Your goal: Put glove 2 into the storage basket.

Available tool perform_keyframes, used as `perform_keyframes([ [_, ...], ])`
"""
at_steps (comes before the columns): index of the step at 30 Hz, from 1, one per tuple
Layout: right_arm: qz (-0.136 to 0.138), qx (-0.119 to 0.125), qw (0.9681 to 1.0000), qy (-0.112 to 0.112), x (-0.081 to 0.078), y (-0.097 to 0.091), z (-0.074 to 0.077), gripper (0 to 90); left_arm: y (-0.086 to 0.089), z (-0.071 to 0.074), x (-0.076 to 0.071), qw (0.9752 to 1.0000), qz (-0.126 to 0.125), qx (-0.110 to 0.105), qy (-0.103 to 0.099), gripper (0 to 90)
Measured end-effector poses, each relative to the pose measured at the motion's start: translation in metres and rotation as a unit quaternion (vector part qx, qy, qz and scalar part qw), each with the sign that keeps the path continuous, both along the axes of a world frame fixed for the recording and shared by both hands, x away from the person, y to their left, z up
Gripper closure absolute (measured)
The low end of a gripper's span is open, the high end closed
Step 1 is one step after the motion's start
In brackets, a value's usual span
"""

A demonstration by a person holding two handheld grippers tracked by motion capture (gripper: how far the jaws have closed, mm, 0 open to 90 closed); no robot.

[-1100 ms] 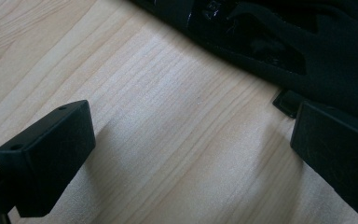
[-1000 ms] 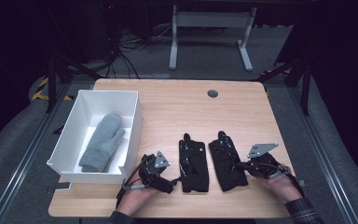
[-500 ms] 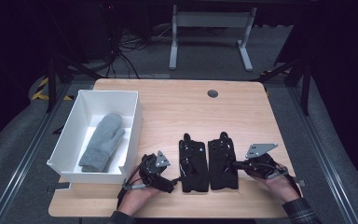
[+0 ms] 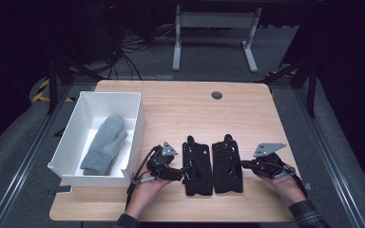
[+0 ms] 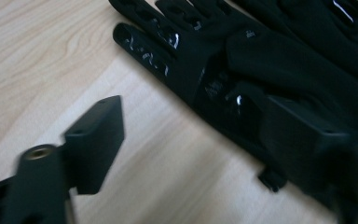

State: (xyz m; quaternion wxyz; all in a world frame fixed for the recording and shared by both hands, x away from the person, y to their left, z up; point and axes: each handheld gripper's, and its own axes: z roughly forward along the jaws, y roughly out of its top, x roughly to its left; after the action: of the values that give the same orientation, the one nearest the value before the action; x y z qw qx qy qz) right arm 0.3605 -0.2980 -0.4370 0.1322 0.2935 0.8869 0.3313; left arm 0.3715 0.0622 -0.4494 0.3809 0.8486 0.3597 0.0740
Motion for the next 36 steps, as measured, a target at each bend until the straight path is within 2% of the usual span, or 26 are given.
perform_keyframes([
  [3, -0.006, 0.003, 1.0000, 0.000, 0.002, -0.003, 0.000, 90.0, -0.006, -0.003, 0.006, 0.9999, 0.003, 0.000, 0.011, 41.5],
  [7, -0.010, 0.004, 0.9999, -0.003, 0.004, -0.005, 0.000, 90.0, -0.016, -0.007, 0.010, 0.9997, 0.000, 0.004, 0.025, 48.8],
  [11, -0.014, 0.006, 0.9999, -0.004, 0.006, -0.007, -0.001, 90.0, -0.022, -0.011, 0.009, 0.9994, 0.005, 0.016, 0.031, 56.9],
  [13, -0.015, 0.007, 0.9999, -0.004, 0.007, -0.006, -0.001, 90.0, -0.024, -0.011, 0.008, 0.9994, 0.010, 0.019, 0.028, 60.0],
  [15, -0.017, 0.006, 0.9998, -0.003, 0.008, -0.006, -0.002, 90.0, -0.025, -0.010, 0.007, 0.9992, 0.007, 0.030, 0.027, 66.9],
  [21, -0.024, -0.002, 0.9997, 0.003, 0.014, -0.006, -0.006, 90.0, -0.028, -0.009, 0.009, 0.9988, 0.022, 0.012, 0.041, 83.9],
  [30, -0.019, -0.010, 0.9996, 0.018, 0.019, -0.003, -0.014, 90.0, -0.024, -0.003, 0.017, 0.9978, 0.038, -0.020, 0.050, 87.2],
  [34, -0.014, -0.009, 0.9997, 0.020, 0.018, 0.000, -0.014, 90.0, -0.022, 0.001, 0.019, 0.9969, 0.030, -0.046, 0.056, 87.2],
  [36, -0.010, -0.007, 0.9997, 0.020, 0.018, 0.002, -0.014, 90.0, -0.020, 0.004, 0.020, 0.9966, 0.024, -0.050, 0.061, 87.2],
])
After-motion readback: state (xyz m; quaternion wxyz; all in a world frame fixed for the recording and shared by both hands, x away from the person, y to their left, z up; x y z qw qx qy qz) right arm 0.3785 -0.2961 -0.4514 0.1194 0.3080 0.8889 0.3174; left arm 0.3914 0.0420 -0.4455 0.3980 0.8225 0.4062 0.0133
